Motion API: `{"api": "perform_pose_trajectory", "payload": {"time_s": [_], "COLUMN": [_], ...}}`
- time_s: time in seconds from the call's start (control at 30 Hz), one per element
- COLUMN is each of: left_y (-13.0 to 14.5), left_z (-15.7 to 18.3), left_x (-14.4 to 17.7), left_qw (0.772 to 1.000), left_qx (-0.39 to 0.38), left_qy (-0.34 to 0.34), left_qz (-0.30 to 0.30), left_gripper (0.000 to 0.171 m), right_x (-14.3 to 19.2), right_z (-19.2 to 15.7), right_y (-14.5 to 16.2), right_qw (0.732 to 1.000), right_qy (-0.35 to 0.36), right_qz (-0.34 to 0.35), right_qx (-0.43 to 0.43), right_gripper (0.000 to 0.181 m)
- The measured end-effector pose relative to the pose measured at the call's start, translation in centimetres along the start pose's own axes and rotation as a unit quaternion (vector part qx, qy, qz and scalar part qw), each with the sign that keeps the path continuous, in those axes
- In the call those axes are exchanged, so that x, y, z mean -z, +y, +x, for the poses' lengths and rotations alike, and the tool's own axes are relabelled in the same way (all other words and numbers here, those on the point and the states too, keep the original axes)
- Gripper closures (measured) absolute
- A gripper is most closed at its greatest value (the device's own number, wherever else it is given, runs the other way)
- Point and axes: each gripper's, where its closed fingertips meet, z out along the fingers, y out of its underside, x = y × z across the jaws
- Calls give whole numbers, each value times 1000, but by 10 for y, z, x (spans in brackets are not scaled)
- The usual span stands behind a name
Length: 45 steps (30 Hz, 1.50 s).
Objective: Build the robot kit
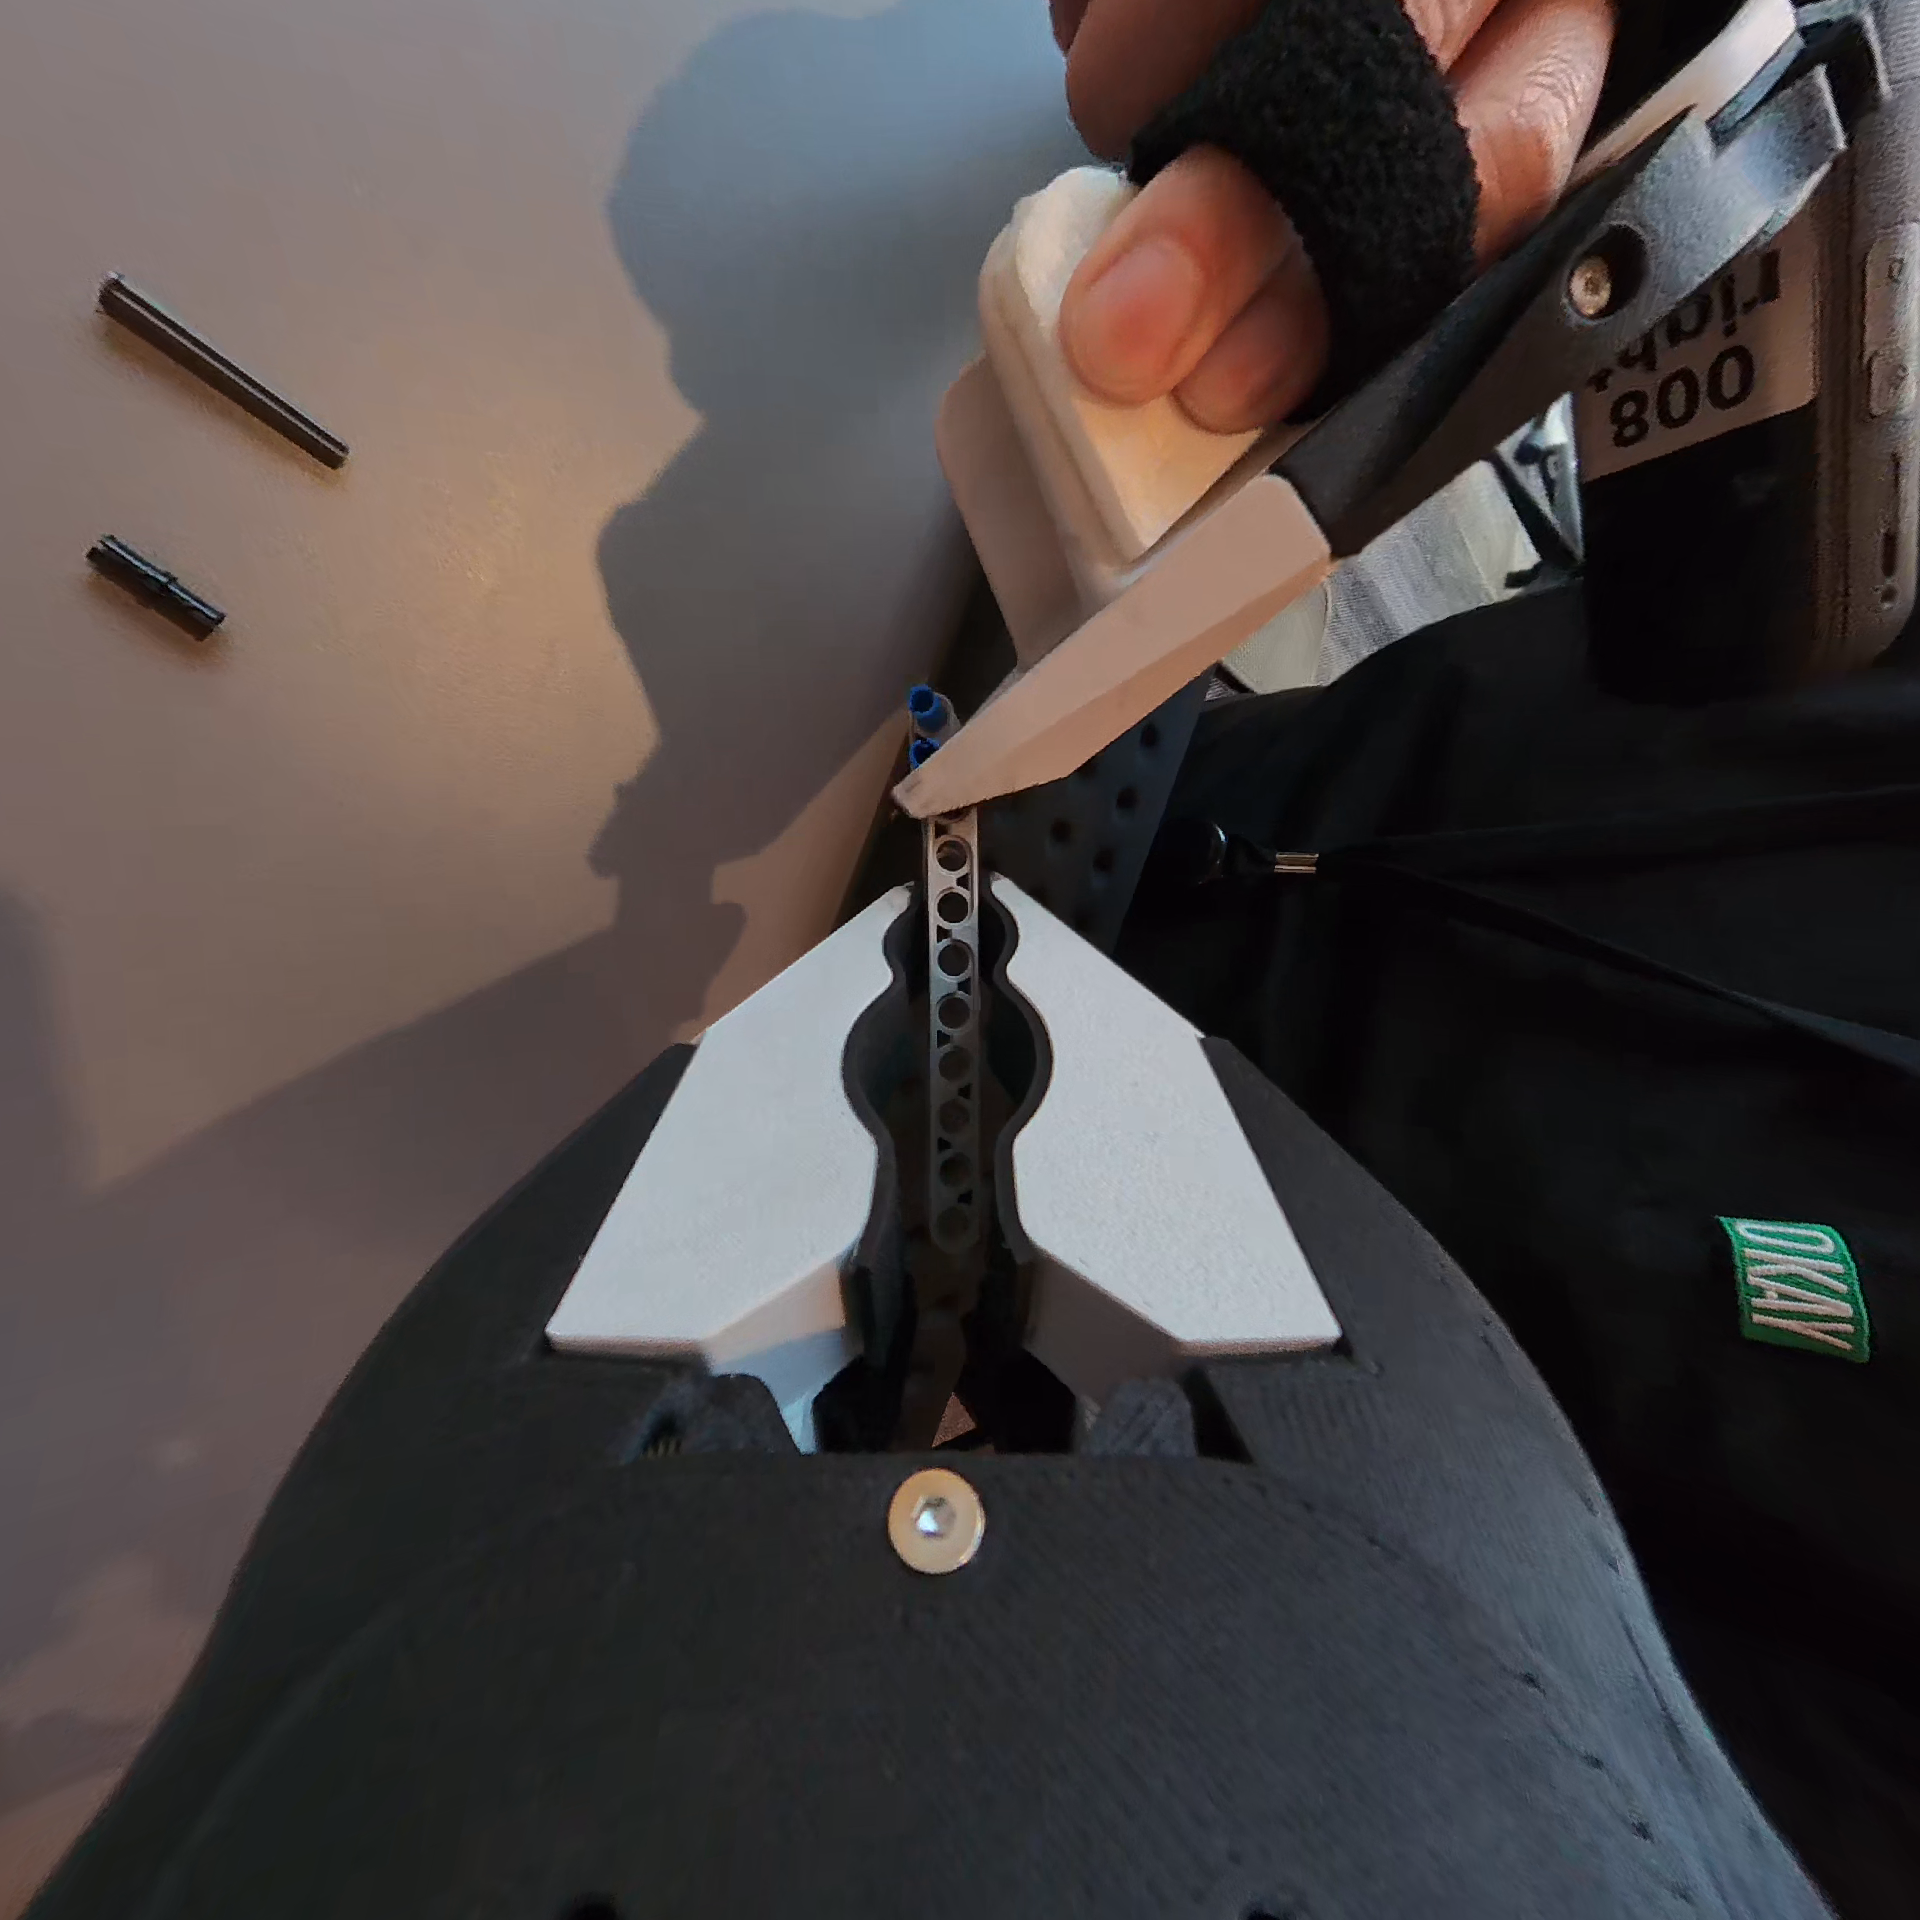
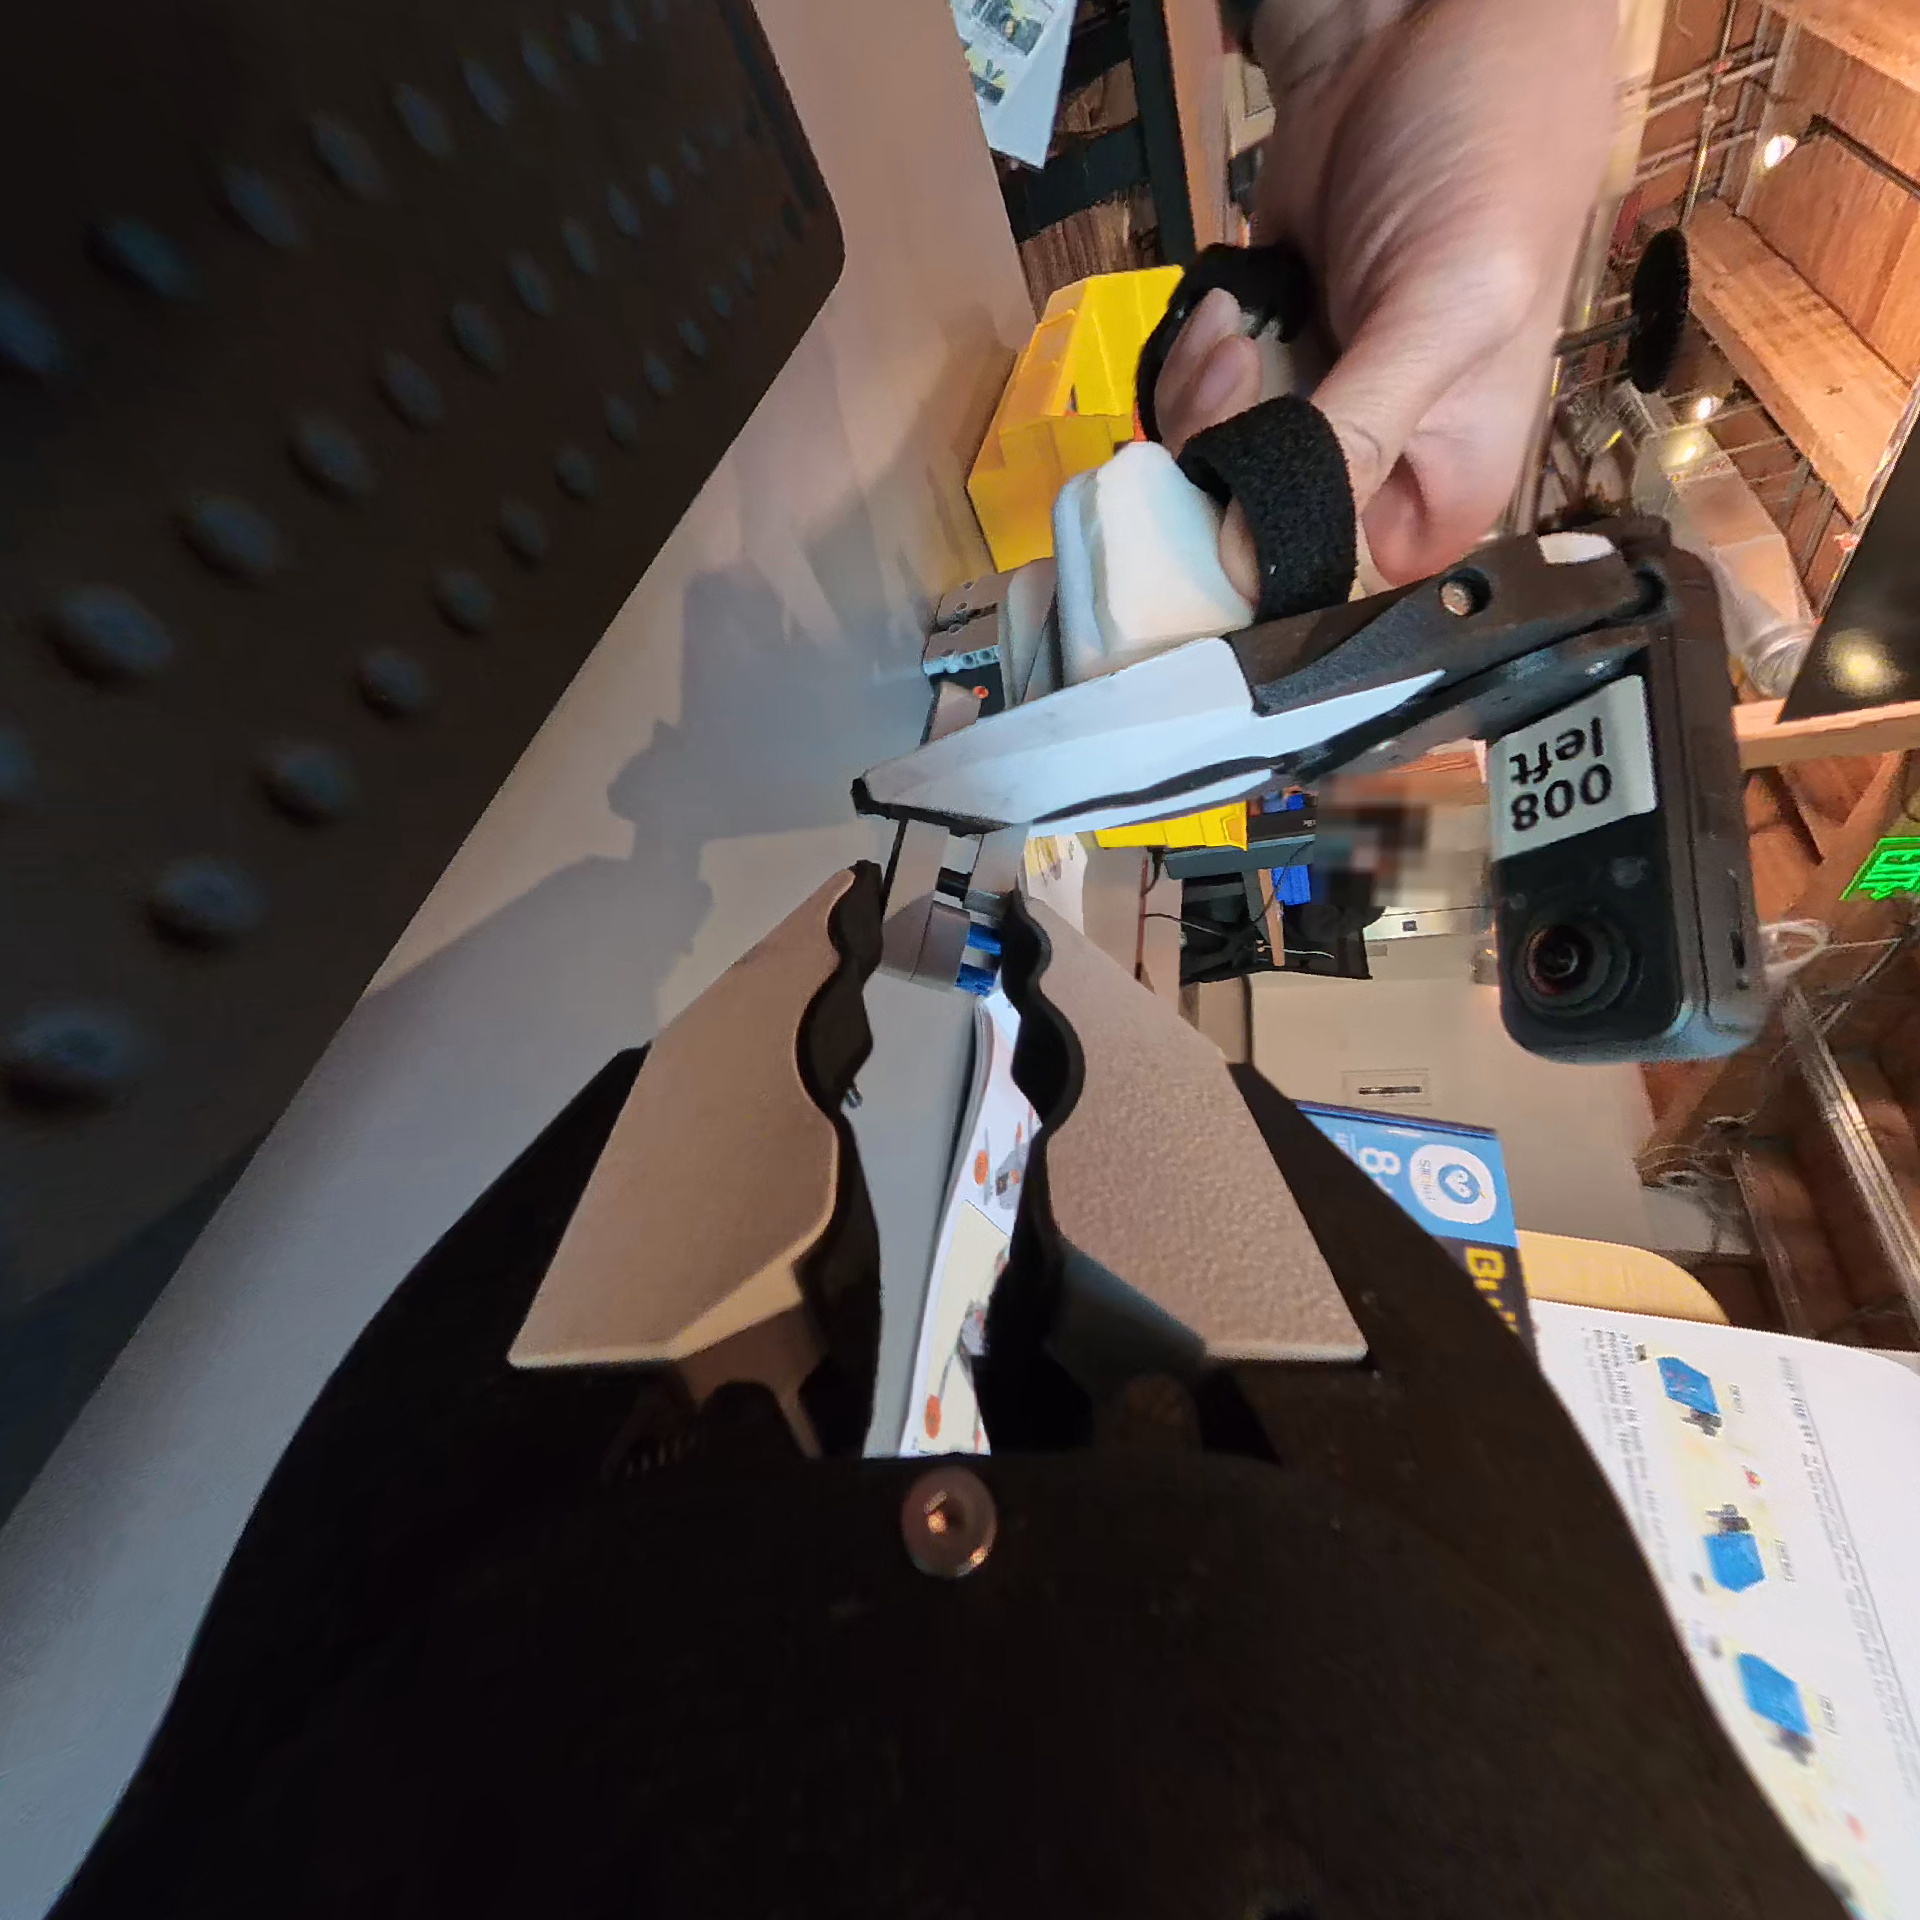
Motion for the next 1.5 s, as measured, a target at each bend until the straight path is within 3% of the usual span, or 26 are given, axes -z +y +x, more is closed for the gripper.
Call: {"api": "perform_pose_trajectory", "payload": {"time_s": [0.2,0.57,0.83,0.97,1.5], "left_y": [-1,6,2,1,1], "left_z": [0,-10,-12,-11,-11], "left_x": [6,-2,0,0,-2], "left_qw": [1000,999,999,999,999], "left_qx": [-2,-3,1,1,-4], "left_qy": [2,-35,-38,-32,-42], "left_qz": [10,-29,-29,-29,-34], "left_gripper": [166,166,166,166,166], "right_x": [-1,-8,-8,-6,-11], "right_z": [6,-8,-4,2,-4], "right_y": [-2,-1,3,-1,0], "right_qw": [1000,999,1000,1000,999], "right_qy": [15,-27,-3,25,12], "right_qz": [15,-1,-13,-6,-25], "right_qx": [-21,-33,-11,15,18], "right_gripper": [159,157,156,148,157]}}
